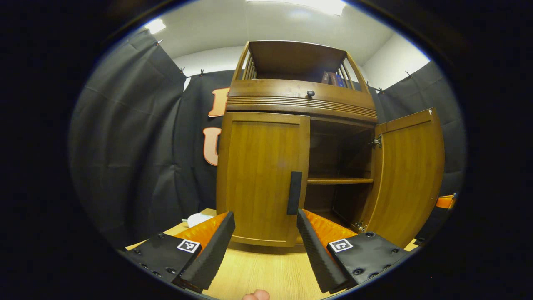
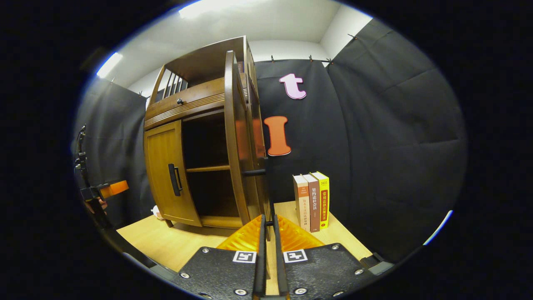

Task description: Open the right door of the double-door shoe cabinet with the right hand, and open the left door with the left hand.

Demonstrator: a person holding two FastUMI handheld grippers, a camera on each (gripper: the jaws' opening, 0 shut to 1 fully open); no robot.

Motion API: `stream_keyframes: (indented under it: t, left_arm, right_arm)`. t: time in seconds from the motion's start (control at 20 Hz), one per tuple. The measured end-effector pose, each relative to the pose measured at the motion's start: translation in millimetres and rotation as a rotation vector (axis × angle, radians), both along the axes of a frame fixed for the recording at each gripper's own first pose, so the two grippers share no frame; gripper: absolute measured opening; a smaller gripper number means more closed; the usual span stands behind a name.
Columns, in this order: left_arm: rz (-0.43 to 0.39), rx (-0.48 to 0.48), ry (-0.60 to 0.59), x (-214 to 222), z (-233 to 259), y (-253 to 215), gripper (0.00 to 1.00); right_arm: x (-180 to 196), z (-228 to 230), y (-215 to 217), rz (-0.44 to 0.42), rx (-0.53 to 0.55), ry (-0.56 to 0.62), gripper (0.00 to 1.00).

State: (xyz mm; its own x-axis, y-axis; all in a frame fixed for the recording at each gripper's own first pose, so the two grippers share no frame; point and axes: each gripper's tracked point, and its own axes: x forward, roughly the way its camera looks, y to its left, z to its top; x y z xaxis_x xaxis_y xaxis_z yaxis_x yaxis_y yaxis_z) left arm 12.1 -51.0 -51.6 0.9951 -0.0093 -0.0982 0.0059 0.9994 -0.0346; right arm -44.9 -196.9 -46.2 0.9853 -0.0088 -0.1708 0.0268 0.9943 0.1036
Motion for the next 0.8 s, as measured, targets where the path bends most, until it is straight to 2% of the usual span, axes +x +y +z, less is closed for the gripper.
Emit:
stream_keyframes:
  t: [0.1, 0.15, 0.2, 0.25, 0.4, 0.5, 0.65, 0.7, 0.8]
  left_arm:
    - [-0.036, -0.013, 0.007, 20.3, -1.6, -9.6, 0.96]
    - [-0.056, -0.021, 0.005, 31.7, -1.0, -16.9, 1.0]
    - [-0.073, -0.023, 0.002, 44.1, 0.5, -23.9, 0.93]
    - [-0.088, -0.019, 0.0, 54.6, 1.7, -30.4, 1.0]
    - [-0.147, -0.032, 0.018, 87.2, -8.2, -54.4, 0.93]
    - [-0.162, -0.011, 0.025, 109.5, -10.7, -61.3, 0.93]
    - [-0.155, 0.026, 0.012, 145.5, -18.5, -66.0, 0.92]
    - [-0.153, 0.032, 0.013, 158.6, -23.4, -66.5, 0.93]
    - [-0.148, 0.038, 0.032, 178.6, -36.0, -66.9, 0.93]
  right_arm:
    - [-5.5, 12.0, 10.5, 0.009, -0.003, -0.024, 0.16]
    - [-7.2, 17.3, 13.9, 0.012, -0.004, -0.032, 0.24]
    - [-9.0, 21.7, 16.6, 0.015, -0.008, -0.039, 0.37]
    - [-9.4, 25.3, 17.6, 0.013, -0.016, -0.045, 0.47]
    - [-7.5, 24.7, 13.4, -0.025, -0.027, -0.04, 0.78]
    - [-4.9, 22.8, 11.1, -0.044, -0.038, -0.04, 0.98]
    - [-3.2, 23.5, 12.8, -0.044, -0.043, -0.046, 0.99]
    - [-2.9, 23.4, 13.9, -0.042, -0.036, -0.045, 0.93]
    - [-3.1, 25.5, 13.1, -0.055, -0.019, -0.051, 0.93]
